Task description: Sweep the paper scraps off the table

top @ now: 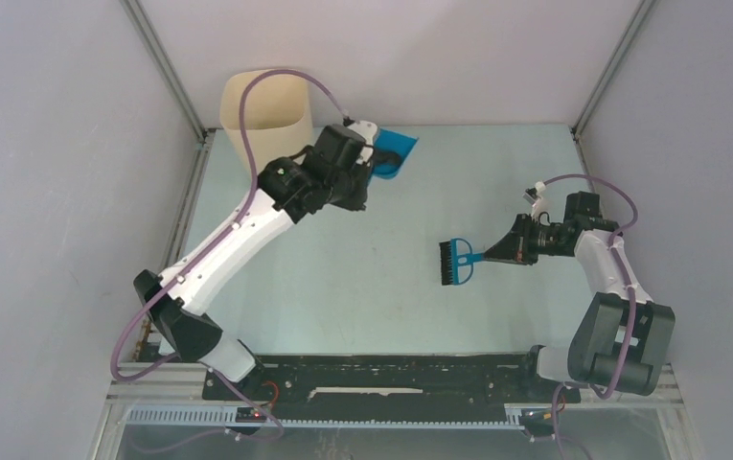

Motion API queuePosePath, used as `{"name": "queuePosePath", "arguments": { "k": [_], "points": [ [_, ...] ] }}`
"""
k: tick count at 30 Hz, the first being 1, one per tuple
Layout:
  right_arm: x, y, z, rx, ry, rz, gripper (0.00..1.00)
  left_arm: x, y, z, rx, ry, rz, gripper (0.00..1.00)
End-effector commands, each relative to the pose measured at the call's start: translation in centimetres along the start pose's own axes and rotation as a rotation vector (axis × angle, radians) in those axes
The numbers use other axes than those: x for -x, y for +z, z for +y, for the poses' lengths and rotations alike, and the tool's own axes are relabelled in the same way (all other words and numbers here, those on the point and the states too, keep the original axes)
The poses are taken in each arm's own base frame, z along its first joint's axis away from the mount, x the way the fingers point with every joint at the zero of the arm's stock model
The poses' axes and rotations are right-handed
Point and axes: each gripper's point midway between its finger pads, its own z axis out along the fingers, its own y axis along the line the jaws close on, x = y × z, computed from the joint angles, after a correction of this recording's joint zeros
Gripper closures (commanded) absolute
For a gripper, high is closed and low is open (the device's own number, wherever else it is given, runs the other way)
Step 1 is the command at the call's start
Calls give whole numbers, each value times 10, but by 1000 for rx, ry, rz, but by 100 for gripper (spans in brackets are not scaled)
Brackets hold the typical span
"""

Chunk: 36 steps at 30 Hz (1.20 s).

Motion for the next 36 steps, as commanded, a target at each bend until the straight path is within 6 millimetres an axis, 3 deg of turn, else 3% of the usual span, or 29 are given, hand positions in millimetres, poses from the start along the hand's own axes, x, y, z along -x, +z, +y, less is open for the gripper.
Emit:
{"name": "queuePosePath", "arguments": {
  "k": [1,9,17,21,27,30,36],
  "points": [
    [11,-3,5,-2,-73,-17,100,40,-18,12,-23,-28,-81,100],
    [11,-3,5,-2,-76,-17,100,96,-34,37,-26,-129,-188,100],
    [11,-5,7,-5,-92,-23,100,138,-32,64,-83,-302,-285,100],
    [12,-6,8,-7,-96,-27,100,157,-30,87,-122,-399,-357,100],
    [12,-8,9,-12,-109,-35,100,180,-28,100,-351,-556,-488,100],
    [12,-9,11,-13,-116,-37,100,193,-29,116,-510,-684,-589,100],
    [12,-10,11,-15,-118,-42,100,216,-51,157,-862,-958,-774,100]
  ]
}}
